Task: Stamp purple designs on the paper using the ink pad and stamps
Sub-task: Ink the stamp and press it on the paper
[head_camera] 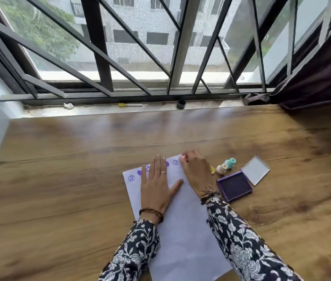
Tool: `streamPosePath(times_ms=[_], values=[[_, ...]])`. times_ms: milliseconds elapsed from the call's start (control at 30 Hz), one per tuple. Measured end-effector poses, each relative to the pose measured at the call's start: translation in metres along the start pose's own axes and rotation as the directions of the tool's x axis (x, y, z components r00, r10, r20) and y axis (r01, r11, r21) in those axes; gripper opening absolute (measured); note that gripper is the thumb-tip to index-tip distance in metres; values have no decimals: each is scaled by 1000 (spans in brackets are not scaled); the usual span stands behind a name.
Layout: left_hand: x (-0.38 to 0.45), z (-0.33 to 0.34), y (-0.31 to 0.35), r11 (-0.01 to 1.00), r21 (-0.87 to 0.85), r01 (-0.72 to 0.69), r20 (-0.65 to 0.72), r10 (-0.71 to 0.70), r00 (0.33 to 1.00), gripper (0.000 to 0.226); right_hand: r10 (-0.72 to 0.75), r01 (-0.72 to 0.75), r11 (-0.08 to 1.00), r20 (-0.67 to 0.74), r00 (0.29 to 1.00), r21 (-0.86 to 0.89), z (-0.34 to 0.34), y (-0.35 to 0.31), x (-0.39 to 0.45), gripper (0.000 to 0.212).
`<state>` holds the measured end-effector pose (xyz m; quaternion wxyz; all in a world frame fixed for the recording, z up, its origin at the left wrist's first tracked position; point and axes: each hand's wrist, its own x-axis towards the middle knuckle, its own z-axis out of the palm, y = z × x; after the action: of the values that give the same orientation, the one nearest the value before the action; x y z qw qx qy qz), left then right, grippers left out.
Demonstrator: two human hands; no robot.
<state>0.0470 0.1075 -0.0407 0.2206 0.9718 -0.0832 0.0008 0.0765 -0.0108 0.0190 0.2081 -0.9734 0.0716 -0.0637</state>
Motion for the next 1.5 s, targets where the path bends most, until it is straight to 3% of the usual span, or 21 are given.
streamPosePath(times_ms=[400,533,833,900,1000,1067,1133,1200,1267,1400,1500], values=[[-1,2,0,1000,-8,13,-24,-13,1000,82,-46,99,981,299,953,-165,-15,-1,39,23],[-2,2,1,1000,2,7,-53,-7,999,81,-103,162,975,336,936,-153,-18,-2,44,22],[-3,-3,2,1000,20,10,18,-10,1000,80,-178,269,946,401,899,-183,-25,-5,40,23],[-3,-5,2,1000,23,8,26,-9,1000,80,-168,234,964,401,901,-123,-28,-4,41,22],[-3,-6,3,1000,17,14,35,-14,999,80,6,-53,986,284,959,155,-33,5,38,13],[-2,-7,4,1000,7,20,43,-20,999,80,198,-288,821,226,954,493,-40,14,33,12],[-2,-7,4,1000,11,25,46,-26,999,80,284,-426,496,323,903,757,-50,24,26,13],[-2,-7,4,999,16,31,51,-31,998,80,259,-486,246,426,867,839,-63,33,17,5],[-2,-7,4,999,14,37,63,-38,997,80,213,-521,71,497,841,851,-76,42,7,9],[2,-13,8,996,-76,56,110,-48,993,77,165,-545,-139,562,811,827,-98,65,-15,24],[8,-18,26,998,-44,-51,91,55,994,63,175,-525,-202,558,811,826,-111,80,-27,23]])
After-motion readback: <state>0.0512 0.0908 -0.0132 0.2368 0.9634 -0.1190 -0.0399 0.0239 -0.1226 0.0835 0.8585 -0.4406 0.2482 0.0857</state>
